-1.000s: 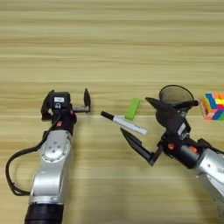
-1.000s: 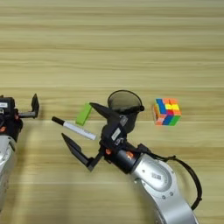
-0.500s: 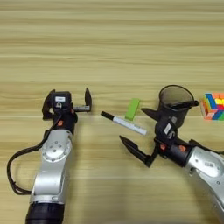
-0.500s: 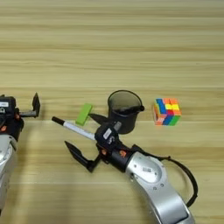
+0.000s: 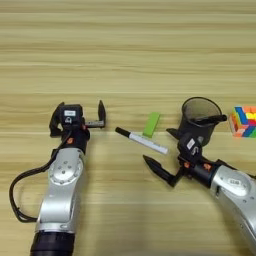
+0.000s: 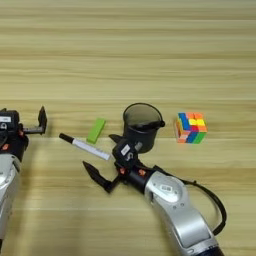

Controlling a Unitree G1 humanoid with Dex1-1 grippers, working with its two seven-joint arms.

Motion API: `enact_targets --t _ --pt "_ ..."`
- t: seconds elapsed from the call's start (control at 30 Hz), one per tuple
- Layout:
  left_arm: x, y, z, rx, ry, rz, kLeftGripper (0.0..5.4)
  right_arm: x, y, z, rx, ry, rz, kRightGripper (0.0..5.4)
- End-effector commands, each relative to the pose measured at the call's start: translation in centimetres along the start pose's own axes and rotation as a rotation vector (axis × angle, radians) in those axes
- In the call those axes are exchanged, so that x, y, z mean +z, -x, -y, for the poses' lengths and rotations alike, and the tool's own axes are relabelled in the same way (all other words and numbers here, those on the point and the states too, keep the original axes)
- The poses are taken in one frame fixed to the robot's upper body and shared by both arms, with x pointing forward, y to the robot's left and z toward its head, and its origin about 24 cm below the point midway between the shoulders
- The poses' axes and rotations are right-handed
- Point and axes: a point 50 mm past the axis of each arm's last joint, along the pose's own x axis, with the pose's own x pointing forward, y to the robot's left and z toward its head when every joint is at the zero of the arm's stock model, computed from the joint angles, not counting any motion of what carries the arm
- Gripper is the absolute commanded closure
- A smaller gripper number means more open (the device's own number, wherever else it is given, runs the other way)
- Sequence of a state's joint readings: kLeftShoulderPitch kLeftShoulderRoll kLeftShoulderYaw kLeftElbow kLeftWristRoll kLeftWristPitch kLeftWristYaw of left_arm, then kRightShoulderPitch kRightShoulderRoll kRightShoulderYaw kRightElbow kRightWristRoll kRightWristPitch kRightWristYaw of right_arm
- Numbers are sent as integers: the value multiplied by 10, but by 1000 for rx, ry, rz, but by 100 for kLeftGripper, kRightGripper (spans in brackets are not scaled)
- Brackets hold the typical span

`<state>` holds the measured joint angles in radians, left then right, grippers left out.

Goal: Move the objects on the table

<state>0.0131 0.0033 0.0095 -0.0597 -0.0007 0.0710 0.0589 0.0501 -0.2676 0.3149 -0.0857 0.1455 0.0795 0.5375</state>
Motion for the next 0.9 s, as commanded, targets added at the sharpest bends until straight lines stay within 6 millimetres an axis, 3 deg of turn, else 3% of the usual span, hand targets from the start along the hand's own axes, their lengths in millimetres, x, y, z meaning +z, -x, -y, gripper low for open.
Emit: enact_targets --t 0.03,0.57,0.63,0.8,0.9 --pt "4 -2 2 2 -10 8 0 -4 -2 6 -27 -29 -35 0" --pt "5 -1 3 1 -8 10 0 -9 -5 6 -3 -21 -66 0" --pt "4 -1 3 0 -9 8 0 -2 -5 5 3 -9 -19 0" --pt "2 -2 1 3 -12 4 0 36 0 2 13 29 231 0" --pt "2 -3 0 1 -13 3 0 43 1 4 -4 30 273 0"
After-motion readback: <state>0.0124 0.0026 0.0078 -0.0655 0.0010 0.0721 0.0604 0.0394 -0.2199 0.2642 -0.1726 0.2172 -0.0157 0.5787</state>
